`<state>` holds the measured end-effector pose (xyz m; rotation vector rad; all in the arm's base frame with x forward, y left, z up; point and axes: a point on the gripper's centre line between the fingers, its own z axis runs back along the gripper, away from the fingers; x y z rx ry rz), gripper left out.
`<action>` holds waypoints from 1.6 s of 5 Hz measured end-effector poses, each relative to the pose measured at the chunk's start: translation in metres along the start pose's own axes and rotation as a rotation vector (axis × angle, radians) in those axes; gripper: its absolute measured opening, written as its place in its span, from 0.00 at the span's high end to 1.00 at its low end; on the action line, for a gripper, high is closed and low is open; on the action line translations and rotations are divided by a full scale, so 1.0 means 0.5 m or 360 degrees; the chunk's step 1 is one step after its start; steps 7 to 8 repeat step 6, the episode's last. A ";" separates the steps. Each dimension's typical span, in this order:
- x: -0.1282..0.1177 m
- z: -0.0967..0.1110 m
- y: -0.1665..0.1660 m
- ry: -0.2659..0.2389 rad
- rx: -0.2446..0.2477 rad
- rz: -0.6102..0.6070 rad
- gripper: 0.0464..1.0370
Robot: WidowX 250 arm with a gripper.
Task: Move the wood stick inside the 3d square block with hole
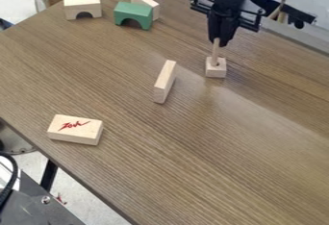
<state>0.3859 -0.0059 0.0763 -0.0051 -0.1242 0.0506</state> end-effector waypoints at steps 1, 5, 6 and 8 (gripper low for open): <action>0.003 -0.003 0.000 -0.0010 -0.0001 -0.0002 0.96; 0.026 -0.007 -0.012 -0.0031 -0.0013 -0.0039 0.96; 0.026 -0.007 -0.012 -0.0027 -0.0004 -0.0036 0.96; 0.026 -0.007 -0.012 -0.0027 -0.0004 -0.0036 0.96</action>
